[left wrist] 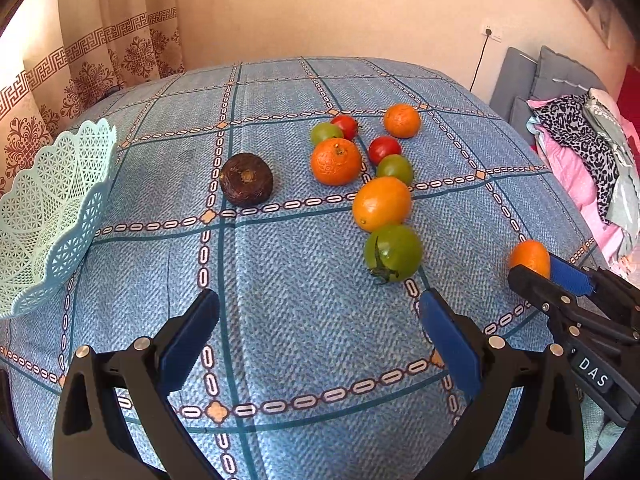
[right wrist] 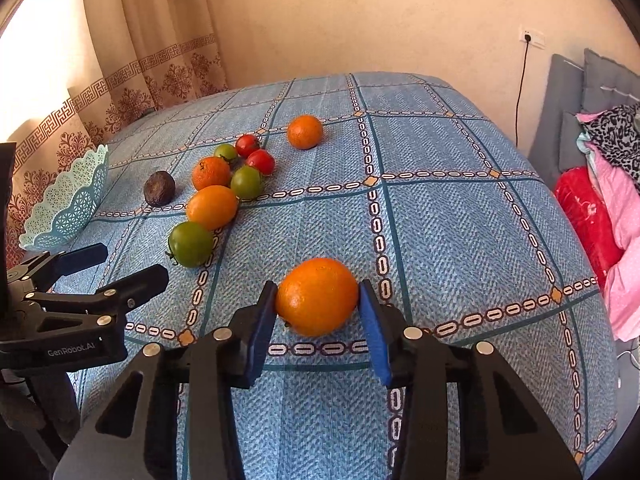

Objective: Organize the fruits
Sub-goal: 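Grasp the large orange with the right tool while the left tool grasps the green tomato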

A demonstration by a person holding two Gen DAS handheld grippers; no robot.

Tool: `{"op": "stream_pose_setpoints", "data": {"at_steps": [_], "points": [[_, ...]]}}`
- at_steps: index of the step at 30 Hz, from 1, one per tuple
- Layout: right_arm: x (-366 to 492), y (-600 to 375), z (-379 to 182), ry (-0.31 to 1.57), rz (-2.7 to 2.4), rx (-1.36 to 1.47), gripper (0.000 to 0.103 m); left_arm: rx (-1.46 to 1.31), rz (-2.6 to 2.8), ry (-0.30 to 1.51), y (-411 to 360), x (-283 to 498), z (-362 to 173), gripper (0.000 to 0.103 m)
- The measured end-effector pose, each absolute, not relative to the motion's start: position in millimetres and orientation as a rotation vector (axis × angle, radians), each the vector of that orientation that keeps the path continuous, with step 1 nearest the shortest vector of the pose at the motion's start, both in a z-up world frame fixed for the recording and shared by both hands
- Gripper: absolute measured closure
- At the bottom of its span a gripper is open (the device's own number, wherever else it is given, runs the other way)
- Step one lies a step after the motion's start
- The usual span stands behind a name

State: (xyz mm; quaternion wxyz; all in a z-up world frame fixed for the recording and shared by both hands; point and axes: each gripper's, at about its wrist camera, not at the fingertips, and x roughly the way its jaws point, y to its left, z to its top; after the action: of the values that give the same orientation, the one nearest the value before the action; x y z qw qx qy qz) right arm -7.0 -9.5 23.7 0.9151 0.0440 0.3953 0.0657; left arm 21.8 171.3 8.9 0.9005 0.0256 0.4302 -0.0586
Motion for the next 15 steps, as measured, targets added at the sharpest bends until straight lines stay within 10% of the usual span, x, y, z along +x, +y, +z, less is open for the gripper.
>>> {"op": "stream_pose_setpoints", "data": {"at_steps": [15], "points": [[-8,-15,24,0.805,0.142,0.109,0.062,-0.009,-0.217,0.932,147,55,-4,0.045]]}}
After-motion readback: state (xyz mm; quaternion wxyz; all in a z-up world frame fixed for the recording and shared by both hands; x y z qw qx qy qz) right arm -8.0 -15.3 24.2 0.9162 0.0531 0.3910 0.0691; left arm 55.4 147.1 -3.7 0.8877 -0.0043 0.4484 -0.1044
